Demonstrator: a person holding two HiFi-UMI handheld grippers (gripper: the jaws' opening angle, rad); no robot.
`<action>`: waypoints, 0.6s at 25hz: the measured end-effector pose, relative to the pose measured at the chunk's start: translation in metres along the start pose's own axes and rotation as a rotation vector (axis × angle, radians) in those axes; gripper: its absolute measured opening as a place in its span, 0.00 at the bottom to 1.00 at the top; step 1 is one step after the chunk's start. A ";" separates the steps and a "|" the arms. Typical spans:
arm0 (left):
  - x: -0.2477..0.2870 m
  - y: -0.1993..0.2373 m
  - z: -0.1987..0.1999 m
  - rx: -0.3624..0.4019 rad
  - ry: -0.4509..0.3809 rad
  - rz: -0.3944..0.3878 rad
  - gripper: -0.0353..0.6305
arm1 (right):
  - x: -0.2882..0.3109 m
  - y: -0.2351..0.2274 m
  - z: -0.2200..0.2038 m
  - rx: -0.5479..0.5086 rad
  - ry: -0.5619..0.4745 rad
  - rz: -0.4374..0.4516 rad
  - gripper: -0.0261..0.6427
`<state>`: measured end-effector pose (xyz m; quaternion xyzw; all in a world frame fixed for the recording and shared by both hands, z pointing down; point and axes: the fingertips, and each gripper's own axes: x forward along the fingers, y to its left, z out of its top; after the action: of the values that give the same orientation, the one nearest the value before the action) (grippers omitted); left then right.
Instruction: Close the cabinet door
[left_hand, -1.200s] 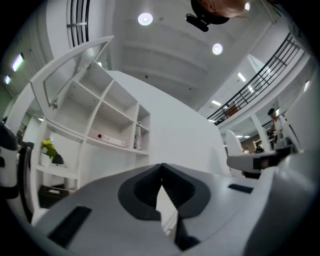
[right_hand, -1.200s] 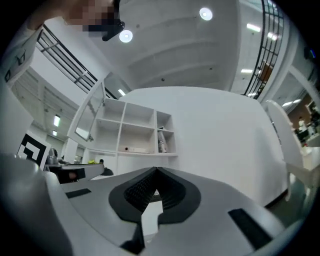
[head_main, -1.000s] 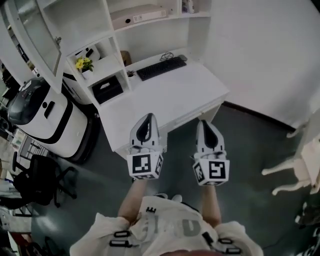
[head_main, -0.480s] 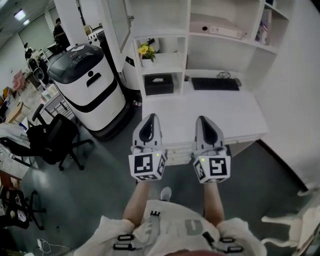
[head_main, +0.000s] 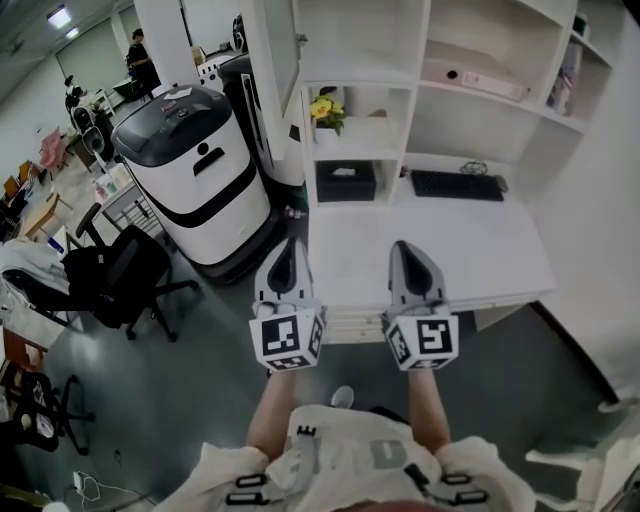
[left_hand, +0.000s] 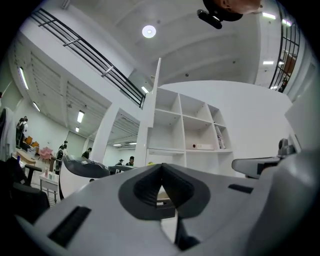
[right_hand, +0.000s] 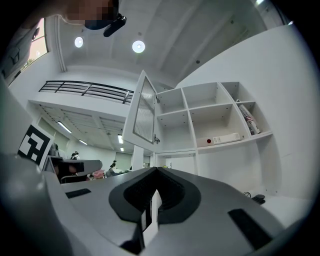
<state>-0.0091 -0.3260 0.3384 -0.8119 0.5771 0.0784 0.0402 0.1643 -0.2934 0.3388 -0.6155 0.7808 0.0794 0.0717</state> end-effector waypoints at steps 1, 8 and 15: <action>0.002 0.006 0.000 -0.003 0.002 0.008 0.06 | 0.003 0.002 -0.001 0.003 0.004 0.001 0.04; 0.005 0.016 0.010 -0.005 -0.032 0.046 0.06 | 0.016 0.000 0.007 0.006 -0.009 0.025 0.04; -0.010 0.014 0.009 0.007 -0.017 0.088 0.06 | 0.011 -0.001 0.007 0.033 -0.011 0.071 0.04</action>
<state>-0.0260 -0.3202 0.3320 -0.7849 0.6122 0.0851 0.0445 0.1627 -0.3026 0.3299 -0.5859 0.8029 0.0724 0.0832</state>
